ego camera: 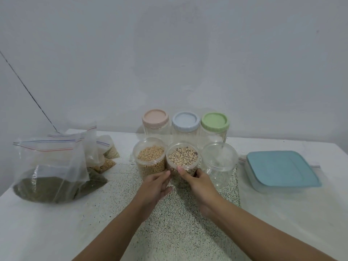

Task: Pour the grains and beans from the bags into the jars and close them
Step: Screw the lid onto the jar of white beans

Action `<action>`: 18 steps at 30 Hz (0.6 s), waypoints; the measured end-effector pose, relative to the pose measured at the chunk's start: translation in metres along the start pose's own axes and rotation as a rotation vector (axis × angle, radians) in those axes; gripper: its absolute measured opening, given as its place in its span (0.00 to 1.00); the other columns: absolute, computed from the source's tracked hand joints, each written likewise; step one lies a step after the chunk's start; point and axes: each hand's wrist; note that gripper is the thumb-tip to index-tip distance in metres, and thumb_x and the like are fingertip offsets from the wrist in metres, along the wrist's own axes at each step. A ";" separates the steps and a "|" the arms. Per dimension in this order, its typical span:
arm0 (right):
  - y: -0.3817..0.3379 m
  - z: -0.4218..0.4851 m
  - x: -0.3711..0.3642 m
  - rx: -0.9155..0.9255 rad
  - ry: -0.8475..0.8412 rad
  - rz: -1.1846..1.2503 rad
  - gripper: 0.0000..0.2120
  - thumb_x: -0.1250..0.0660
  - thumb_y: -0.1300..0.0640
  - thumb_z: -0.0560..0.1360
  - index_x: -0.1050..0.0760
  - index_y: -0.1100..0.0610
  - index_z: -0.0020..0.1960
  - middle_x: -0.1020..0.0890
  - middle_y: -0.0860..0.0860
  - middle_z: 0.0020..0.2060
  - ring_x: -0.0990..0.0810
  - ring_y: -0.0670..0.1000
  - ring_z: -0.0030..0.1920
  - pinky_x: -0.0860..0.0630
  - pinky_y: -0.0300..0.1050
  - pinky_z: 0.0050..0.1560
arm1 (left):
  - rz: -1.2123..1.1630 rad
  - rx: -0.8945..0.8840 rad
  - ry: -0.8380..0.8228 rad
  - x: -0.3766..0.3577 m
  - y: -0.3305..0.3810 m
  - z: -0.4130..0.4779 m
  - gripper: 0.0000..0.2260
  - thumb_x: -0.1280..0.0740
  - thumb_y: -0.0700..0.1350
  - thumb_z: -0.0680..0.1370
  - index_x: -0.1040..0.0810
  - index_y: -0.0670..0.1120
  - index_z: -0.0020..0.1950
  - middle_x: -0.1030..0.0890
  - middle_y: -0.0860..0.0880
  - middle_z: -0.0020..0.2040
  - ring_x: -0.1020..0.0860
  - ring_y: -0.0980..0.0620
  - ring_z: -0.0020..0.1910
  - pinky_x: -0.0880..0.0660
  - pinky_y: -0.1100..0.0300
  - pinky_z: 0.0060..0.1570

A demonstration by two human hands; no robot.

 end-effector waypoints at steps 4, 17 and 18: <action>-0.008 -0.007 0.004 -0.030 -0.005 -0.056 0.36 0.23 0.42 0.69 0.30 0.52 0.72 0.20 0.49 0.64 0.23 0.51 0.65 0.30 0.51 0.69 | 0.064 0.003 -0.009 0.000 0.005 -0.008 0.17 0.31 0.49 0.81 0.22 0.44 0.68 0.20 0.49 0.68 0.23 0.53 0.68 0.21 0.51 0.63; -0.089 -0.040 0.055 0.480 0.205 -0.779 0.06 0.30 0.52 0.78 0.21 0.51 0.54 0.17 0.46 0.47 0.18 0.45 0.46 0.20 0.42 0.49 | 0.487 -0.338 -0.094 -0.054 0.054 -0.041 0.09 0.38 0.45 0.84 0.17 0.47 0.54 0.14 0.51 0.49 0.16 0.48 0.48 0.18 0.60 0.45; -0.092 -0.033 0.063 0.549 0.262 -0.851 0.06 0.30 0.51 0.78 0.21 0.50 0.54 0.18 0.45 0.47 0.19 0.45 0.48 0.21 0.44 0.50 | 0.490 -0.346 -0.101 -0.063 0.056 -0.040 0.09 0.38 0.46 0.84 0.18 0.47 0.55 0.14 0.50 0.50 0.16 0.47 0.48 0.18 0.60 0.43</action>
Point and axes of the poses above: each hand's wrist, its own z-axis towards the middle knuckle, its own x-axis out of the back of the hand, y = z × x
